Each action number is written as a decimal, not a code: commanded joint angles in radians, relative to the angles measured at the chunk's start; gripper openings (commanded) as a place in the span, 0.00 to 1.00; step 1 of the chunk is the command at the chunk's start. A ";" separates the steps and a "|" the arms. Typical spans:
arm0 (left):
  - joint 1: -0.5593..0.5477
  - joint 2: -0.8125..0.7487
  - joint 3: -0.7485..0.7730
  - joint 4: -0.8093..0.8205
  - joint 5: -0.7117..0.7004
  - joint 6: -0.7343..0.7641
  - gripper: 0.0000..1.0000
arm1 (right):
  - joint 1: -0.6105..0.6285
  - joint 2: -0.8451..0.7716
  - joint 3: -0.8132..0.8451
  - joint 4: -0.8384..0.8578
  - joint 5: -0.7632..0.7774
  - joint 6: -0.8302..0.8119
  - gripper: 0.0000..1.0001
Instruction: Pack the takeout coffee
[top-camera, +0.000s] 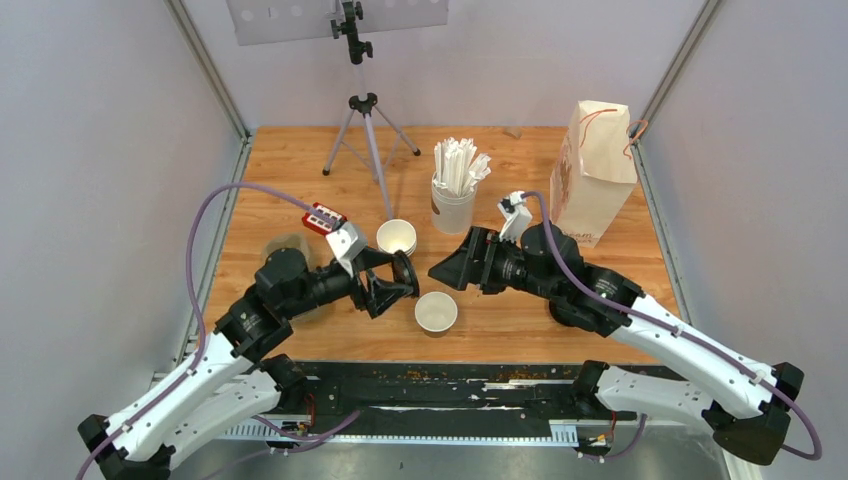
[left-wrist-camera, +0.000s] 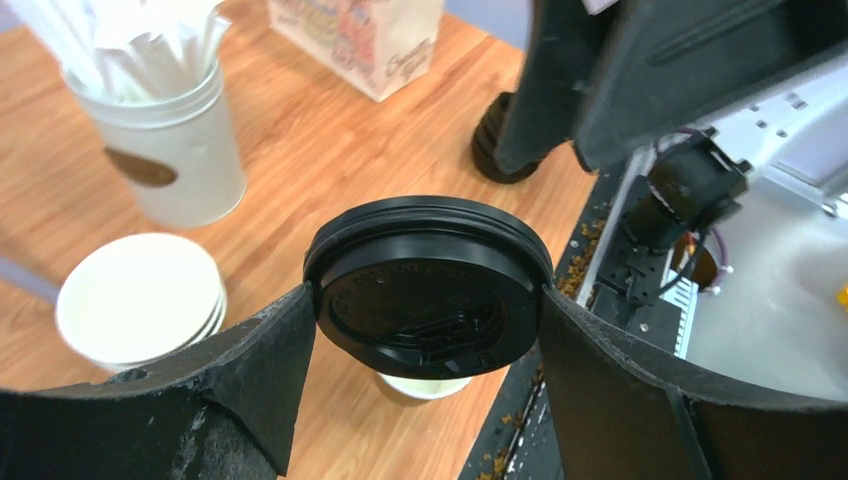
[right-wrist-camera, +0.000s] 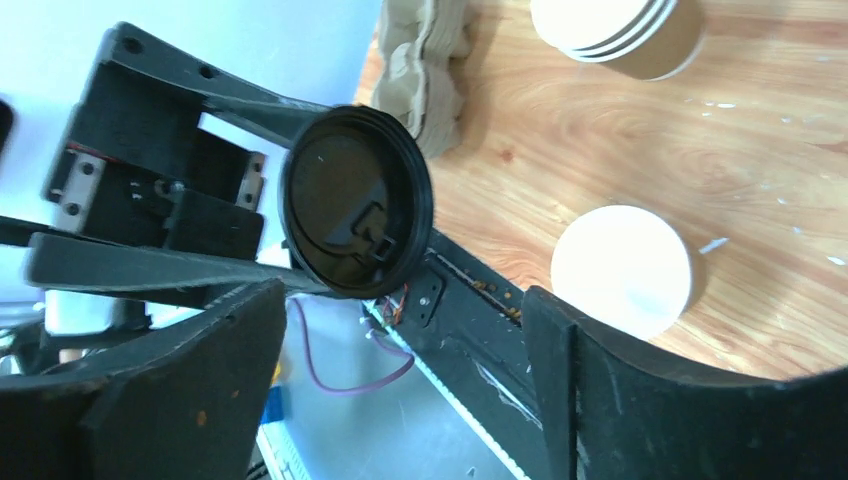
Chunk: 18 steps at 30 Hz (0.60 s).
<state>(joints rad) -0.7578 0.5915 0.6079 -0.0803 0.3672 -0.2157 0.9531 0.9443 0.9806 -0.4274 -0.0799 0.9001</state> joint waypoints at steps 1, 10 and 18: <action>-0.002 0.143 0.219 -0.380 -0.144 -0.001 0.80 | 0.001 -0.028 0.054 -0.139 0.131 -0.085 0.97; -0.009 0.373 0.425 -0.688 -0.258 -0.035 0.76 | 0.001 -0.091 -0.003 -0.221 0.135 -0.126 1.00; -0.074 0.560 0.615 -0.887 -0.365 -0.027 0.74 | 0.001 -0.154 -0.001 -0.362 0.238 -0.135 1.00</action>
<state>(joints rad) -0.8089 1.1095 1.1297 -0.8528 0.0685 -0.2337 0.9531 0.8303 0.9779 -0.7223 0.0841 0.7868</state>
